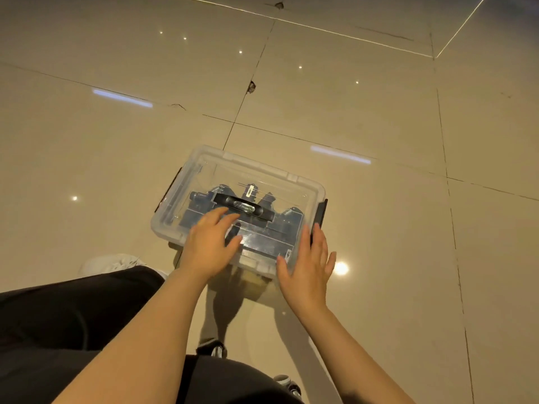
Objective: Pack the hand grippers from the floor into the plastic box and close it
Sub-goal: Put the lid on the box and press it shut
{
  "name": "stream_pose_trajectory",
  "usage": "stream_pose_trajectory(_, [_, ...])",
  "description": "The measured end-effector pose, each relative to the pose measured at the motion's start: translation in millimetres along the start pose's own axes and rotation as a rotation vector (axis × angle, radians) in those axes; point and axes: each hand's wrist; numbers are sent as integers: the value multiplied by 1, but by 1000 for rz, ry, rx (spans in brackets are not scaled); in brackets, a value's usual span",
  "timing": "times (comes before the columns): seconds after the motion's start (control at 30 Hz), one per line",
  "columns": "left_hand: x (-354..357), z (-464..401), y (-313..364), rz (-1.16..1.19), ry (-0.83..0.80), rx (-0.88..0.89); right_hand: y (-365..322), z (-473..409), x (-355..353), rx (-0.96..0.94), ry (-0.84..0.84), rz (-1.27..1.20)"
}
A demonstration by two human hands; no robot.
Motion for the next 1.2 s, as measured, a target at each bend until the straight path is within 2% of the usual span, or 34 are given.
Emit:
stream_pose_trajectory(0.13, [-23, -15, -40, 210, 244, -378, -46, -28, 24, -329, -60, 119])
stream_pose_trajectory(0.23, [-20, -19, -67, 348, 280, -634, -77, -60, 50, -456, -132, 230])
stream_pose_trajectory(0.37, [-2, -15, -82, 577, 201, -792, -99, -74, 80, -453, -218, 263])
stream_pose_trajectory(0.47, [-2, -31, -81, 798, 259, -904, -100, -74, 86, -425, -196, 297])
stream_pose_trajectory(0.57, [-4, -49, -86, 888, 285, -982, -99, -76, 87, -423, -171, 287])
stream_pose_trajectory(0.8, [-24, -59, -109, 902, 127, -793, -100, -76, 90, -428, -131, 262])
stream_pose_trajectory(1.1, [-46, -71, -111, 369, 90, -469, -104, -71, 89, -380, -152, 254])
stream_pose_trajectory(1.2, [-48, -71, -111, 223, 70, -409, -104, -69, 89, -376, -159, 265])
Point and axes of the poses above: each hand's wrist, its own z-axis away from the middle knuckle, its own x-axis out of the palm, y = z × x, and after that the axes turned 8 degrees about -x, right-handed
